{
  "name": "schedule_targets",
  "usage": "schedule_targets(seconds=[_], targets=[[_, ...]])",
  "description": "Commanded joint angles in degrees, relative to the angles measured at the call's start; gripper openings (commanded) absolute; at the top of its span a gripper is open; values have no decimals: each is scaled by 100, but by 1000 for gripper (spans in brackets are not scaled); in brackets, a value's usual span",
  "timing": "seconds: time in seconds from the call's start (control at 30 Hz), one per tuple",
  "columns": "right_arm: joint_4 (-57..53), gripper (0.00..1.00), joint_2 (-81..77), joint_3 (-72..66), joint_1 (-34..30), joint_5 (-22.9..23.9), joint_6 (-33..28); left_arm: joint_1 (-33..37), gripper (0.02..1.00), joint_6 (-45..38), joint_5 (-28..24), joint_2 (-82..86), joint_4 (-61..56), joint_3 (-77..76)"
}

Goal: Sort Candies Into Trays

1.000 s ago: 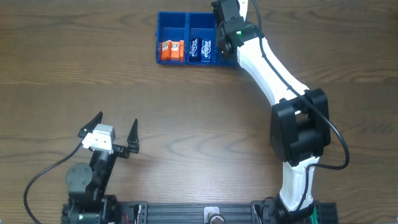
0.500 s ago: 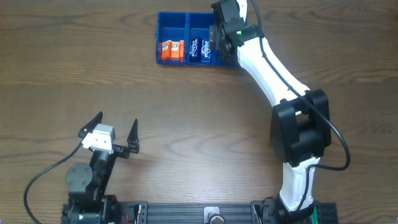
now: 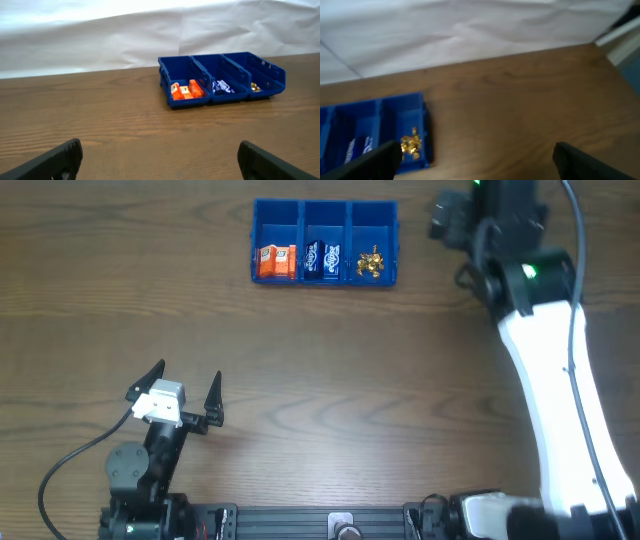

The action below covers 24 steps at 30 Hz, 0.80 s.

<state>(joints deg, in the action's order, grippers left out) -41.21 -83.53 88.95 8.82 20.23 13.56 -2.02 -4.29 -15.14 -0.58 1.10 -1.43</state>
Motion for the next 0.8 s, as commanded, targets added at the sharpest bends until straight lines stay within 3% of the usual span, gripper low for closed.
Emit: schedule_targets(seconds=[0.03,0.3,0.5,0.67,0.8], targets=[[713,1000,1067,-1530,-203,-413,-463,24,998,46,-142,39,181,116],[2398,1000,3136,-4015,-210,-992,-957,24,998,46,-142,39,181,116],[3700,1000,4378,-5663,-269,-1038,-957,24,998,46,-142,39,181,116],[4120,1000,5377,-6642,-1023,-2199,-890,22,998,46,-142,39,181,116],[4175,1000,6094,-7189,-1152,-2127,-894,22,996,46,-142,39,181,116]])
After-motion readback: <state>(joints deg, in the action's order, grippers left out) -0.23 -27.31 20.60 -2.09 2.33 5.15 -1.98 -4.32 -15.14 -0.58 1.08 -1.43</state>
